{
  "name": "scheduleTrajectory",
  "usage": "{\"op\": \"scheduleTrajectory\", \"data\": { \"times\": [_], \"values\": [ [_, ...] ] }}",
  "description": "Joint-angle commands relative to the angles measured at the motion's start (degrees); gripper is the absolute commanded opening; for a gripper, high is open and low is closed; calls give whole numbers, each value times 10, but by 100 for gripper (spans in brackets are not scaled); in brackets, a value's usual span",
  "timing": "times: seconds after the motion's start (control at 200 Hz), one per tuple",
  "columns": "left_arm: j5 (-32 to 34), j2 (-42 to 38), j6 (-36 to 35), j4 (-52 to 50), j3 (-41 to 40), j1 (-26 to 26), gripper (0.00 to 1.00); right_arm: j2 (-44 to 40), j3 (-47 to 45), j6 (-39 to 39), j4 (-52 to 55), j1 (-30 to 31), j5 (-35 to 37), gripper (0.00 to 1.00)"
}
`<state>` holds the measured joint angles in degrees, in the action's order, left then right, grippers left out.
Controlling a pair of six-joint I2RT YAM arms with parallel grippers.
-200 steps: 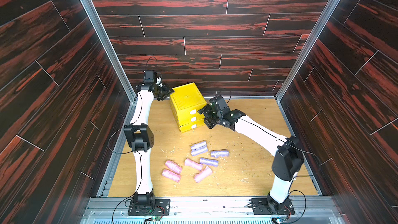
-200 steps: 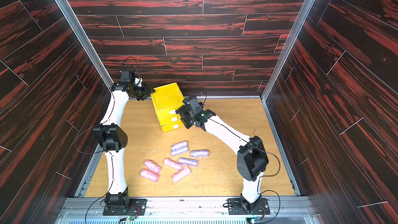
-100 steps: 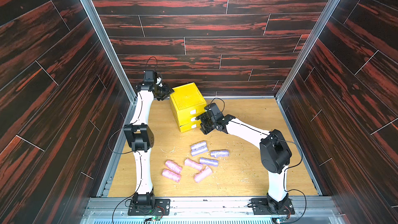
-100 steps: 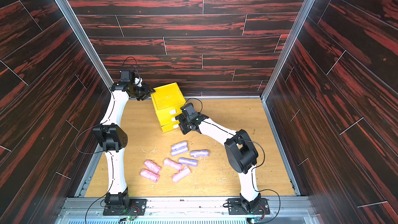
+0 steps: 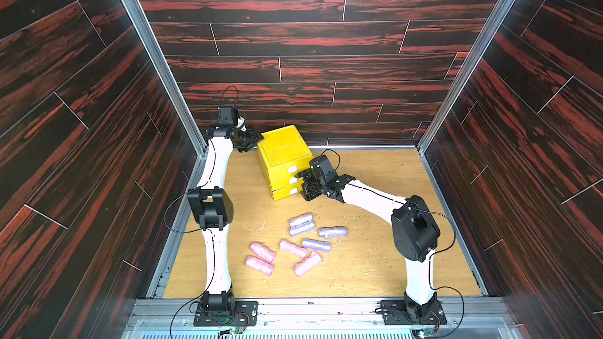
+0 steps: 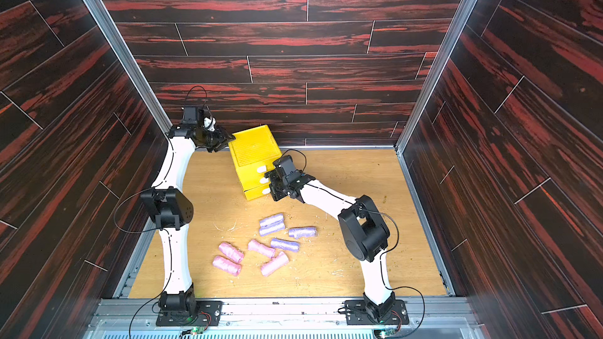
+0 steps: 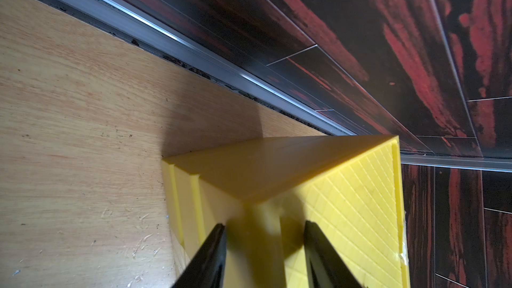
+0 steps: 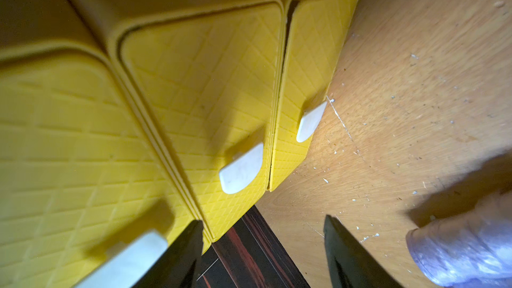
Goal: Sort the rolls of trash bags by color and place them into the drawer
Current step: Open the drawer in the storage box.
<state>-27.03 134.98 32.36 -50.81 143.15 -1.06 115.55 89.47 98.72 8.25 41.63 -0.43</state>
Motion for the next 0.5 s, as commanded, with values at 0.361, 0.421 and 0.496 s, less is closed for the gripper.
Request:
{"op": "scheduleTrajectory", "data": {
  "times": [0.361, 0.421, 0.496],
  "values": [
    [-16, 35, -13, -90, -24, 33, 48, 48, 27, 25, -29, 13, 19, 72],
    [-16, 35, -13, -90, -23, 33, 48, 44, 23, 21, -39, 15, 24, 72],
    [-17, 35, -13, -90, -23, 33, 48, 31, 8, 16, -54, 17, 37, 72]
  ]
}}
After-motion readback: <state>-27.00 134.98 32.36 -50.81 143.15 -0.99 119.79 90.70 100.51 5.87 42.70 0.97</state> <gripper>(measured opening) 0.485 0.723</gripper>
